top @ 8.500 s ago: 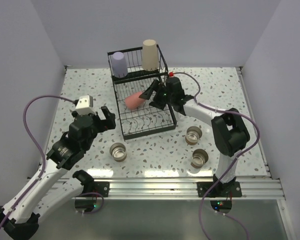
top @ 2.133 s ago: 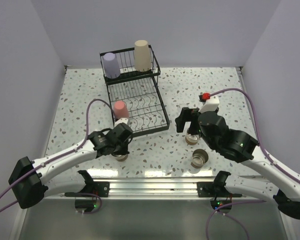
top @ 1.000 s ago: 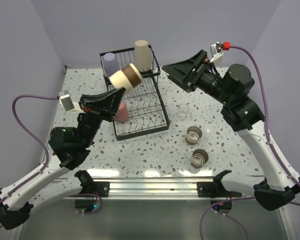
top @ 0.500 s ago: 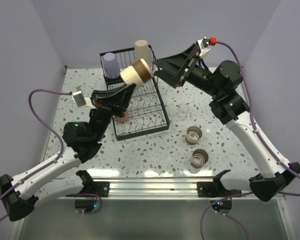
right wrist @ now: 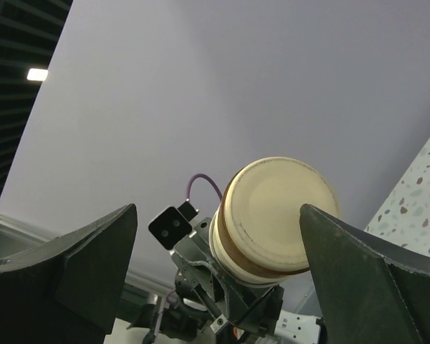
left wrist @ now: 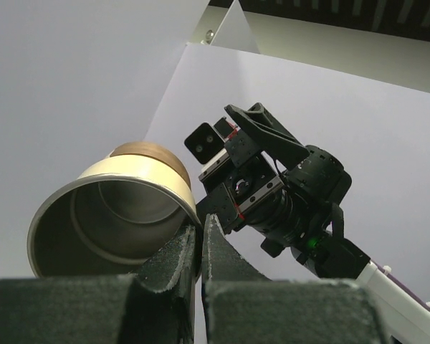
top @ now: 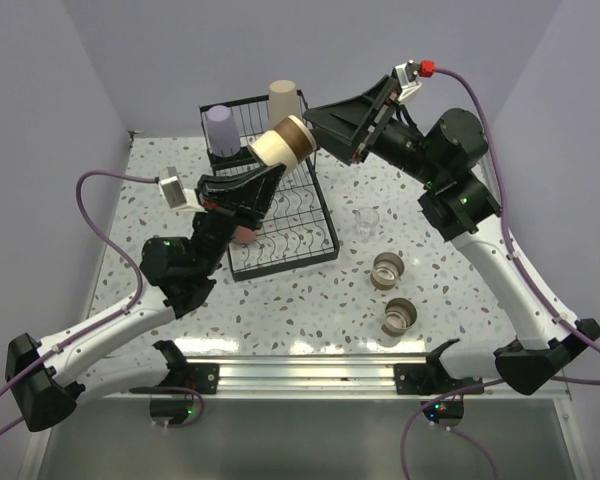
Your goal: Load the cups into the dish rack
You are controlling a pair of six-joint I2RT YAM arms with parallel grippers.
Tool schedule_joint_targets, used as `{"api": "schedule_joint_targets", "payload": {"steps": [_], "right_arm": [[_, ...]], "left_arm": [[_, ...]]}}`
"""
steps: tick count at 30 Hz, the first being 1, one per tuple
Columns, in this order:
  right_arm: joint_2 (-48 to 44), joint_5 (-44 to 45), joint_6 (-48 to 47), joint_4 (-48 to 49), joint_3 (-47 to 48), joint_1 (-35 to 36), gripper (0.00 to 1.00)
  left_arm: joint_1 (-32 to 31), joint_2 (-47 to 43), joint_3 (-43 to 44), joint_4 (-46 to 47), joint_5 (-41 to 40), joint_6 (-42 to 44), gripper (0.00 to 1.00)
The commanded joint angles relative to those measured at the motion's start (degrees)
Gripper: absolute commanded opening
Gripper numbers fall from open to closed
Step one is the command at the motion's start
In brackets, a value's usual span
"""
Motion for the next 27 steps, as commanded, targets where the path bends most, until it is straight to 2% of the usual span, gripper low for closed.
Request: {"api": "schedule_joint_targets", "payload": {"steps": [1,5,9,23,27], "right_arm": [[0.4,-1.8,-5.2,-7.5,4.7,1.9,0.98],[0.0,1.1,-9.6,-16.0,6.1,1.9,0.98],[0.7,1.4,-10.1,-17.8,6.5,1.9,0.98],[1.2,-0.4,0.8,-0.2,3.8,2.0,0.98],[1.3,-0.4,0.9,-0.1,4.9,2.0,0.98]], "left_arm": [[-0.2,0.3,3.3,4.8,1.6,-0.7,0.0],[-0.2,-0.1,6.4,2.1,2.7,1.0,0.0],[-0.2,-0.8,6.8,1.0,2.9,1.3,0.0],[-0.2,0.9,5.2,3.7,3.7,-0.7,0.0],[-0.2,1.5,5.4,4.2,3.7,-0.9,0.0]]}}
